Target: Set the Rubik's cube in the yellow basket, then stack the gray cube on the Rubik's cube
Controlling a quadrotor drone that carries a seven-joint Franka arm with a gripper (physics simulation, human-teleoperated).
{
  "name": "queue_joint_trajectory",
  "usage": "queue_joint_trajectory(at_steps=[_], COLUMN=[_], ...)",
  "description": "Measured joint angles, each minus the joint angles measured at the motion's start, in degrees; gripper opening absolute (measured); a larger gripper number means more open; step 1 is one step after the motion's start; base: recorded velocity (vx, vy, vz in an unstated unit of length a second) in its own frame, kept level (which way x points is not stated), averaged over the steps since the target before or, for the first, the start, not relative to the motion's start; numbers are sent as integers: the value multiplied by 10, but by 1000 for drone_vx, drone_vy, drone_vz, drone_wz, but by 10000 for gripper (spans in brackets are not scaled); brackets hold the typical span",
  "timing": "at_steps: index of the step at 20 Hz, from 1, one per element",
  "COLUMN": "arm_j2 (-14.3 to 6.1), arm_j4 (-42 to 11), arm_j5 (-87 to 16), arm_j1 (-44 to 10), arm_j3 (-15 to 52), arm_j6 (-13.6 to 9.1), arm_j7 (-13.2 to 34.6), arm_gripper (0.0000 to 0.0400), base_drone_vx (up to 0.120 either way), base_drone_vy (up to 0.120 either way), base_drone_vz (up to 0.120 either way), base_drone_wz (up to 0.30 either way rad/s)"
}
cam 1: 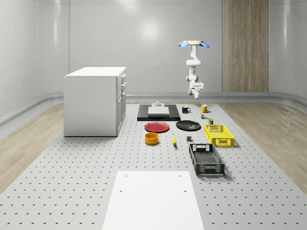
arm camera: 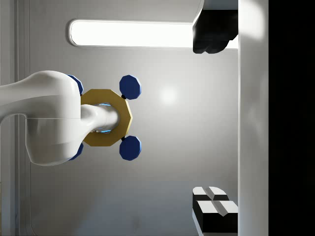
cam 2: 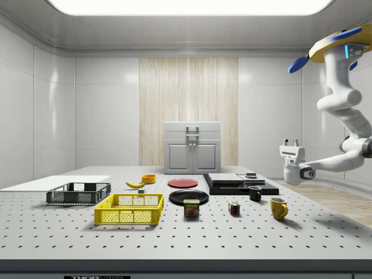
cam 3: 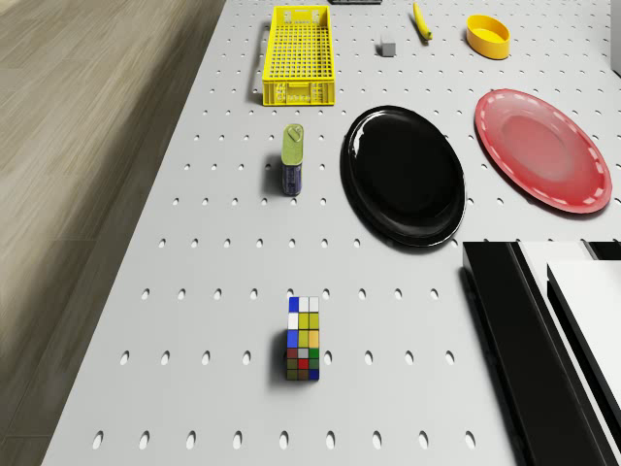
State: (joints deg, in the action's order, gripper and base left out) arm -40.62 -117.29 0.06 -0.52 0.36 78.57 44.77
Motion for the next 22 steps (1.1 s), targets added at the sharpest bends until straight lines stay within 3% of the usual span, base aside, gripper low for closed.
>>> queue_joint_trajectory(at_steps=[3, 22], arm_j2=[-1, -7], arm_j4=[-1, -8], arm_j5=[-1, -50], arm_j1=[0, -11], arm_j3=[1, 36], arm_j6=[1, 10], arm_j7=[0, 6], arm_gripper=[400, 400], base_drone_vx=[120, 120], base_drone_vy=[93, 0], base_drone_vz=[0, 0], base_drone_wz=[0, 0])
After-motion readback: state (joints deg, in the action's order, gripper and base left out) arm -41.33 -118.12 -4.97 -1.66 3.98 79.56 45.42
